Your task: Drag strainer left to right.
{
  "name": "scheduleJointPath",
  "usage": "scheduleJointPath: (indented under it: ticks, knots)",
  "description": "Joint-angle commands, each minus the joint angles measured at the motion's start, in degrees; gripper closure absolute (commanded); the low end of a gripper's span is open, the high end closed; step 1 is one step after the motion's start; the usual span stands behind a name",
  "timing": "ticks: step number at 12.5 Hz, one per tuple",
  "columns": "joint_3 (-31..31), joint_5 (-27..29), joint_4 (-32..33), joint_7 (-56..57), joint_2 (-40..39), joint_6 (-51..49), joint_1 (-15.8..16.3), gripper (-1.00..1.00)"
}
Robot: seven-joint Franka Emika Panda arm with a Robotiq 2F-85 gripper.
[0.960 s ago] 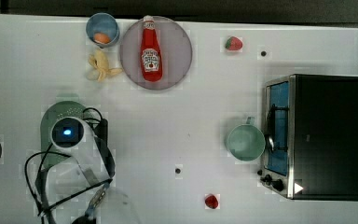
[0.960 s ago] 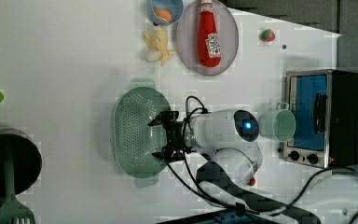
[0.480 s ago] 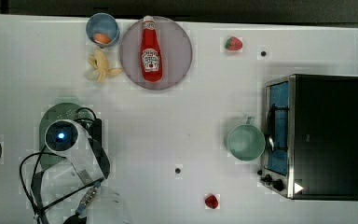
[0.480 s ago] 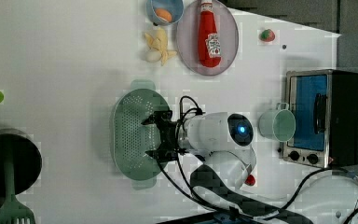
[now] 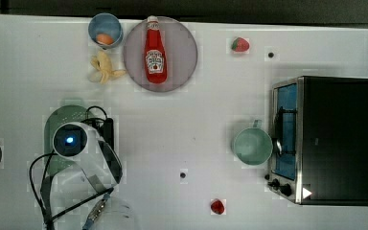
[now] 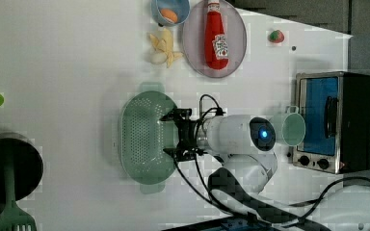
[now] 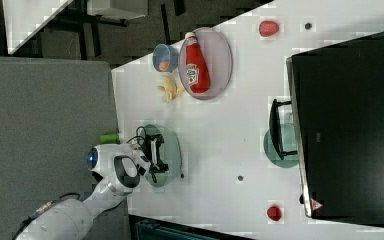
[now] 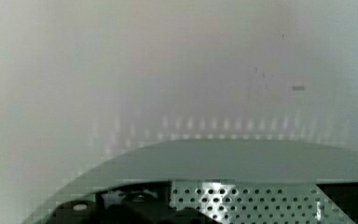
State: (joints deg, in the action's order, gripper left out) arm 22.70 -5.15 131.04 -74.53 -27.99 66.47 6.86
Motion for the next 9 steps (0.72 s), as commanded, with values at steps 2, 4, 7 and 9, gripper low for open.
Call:
scheduleJointPath:
  ticks: [2, 4, 7, 9]
  knots:
    - [-3.59, 0.11, 2.71, -0.16, 2.92, -0.76, -3.85, -1.0]
    - [-4.41, 0.11, 3.62, 2.36, 3.52, -0.71, -5.52, -1.0]
    - [-6.44, 0.11, 4.67, 8.62, 4.03, -0.71, -7.9, -1.0]
    - [-8.17, 0.11, 5.3, 12.54, 4.71, -0.7, -9.29, -1.0]
